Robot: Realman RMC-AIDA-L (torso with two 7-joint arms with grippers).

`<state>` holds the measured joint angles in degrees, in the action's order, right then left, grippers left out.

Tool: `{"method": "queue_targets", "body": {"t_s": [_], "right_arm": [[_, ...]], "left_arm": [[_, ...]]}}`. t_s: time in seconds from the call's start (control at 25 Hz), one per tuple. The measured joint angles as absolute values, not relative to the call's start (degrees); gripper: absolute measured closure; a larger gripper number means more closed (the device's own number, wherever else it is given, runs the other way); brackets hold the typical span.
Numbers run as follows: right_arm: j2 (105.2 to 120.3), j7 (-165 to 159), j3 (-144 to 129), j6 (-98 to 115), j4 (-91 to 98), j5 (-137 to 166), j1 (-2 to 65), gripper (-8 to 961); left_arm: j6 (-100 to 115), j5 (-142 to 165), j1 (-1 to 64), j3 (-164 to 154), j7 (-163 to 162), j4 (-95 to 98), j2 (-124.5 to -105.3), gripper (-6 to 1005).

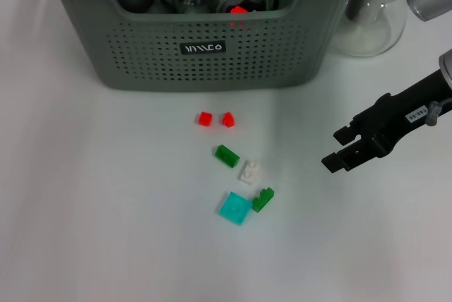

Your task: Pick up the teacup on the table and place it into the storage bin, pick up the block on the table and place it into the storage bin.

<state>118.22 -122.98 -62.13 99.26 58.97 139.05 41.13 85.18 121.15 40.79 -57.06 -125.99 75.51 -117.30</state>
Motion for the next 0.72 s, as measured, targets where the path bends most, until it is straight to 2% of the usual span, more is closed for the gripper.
{"method": "queue_targets", "body": {"t_s": [0.2,0.44,0.6,0.72], "right_arm": [[118.14,-123.38,-61.59,99.20,58.97,139.05,41.16,268],[118.24,-124.18,-61.52,98.94,58.89,139.05,41.37,268],[118.54,-124.31,-61.52,98.55,58.83,139.04,41.46,268],[118.74,-124.51,-61.52,98.34,58.78,139.04,41.47,268]], "left_arm": [[102.03,115.29,34.80,-57.33,-116.38,82.01,-119.09,128],[111.40,121.61,32.12,-62.50,-113.32,82.74,-121.13,111],[111.05,128.66,31.72,-68.69,-110.86,81.97,-122.27,113],[107.60,135.05,31.70,-74.79,-106.88,80.86,-123.97,115]]}}
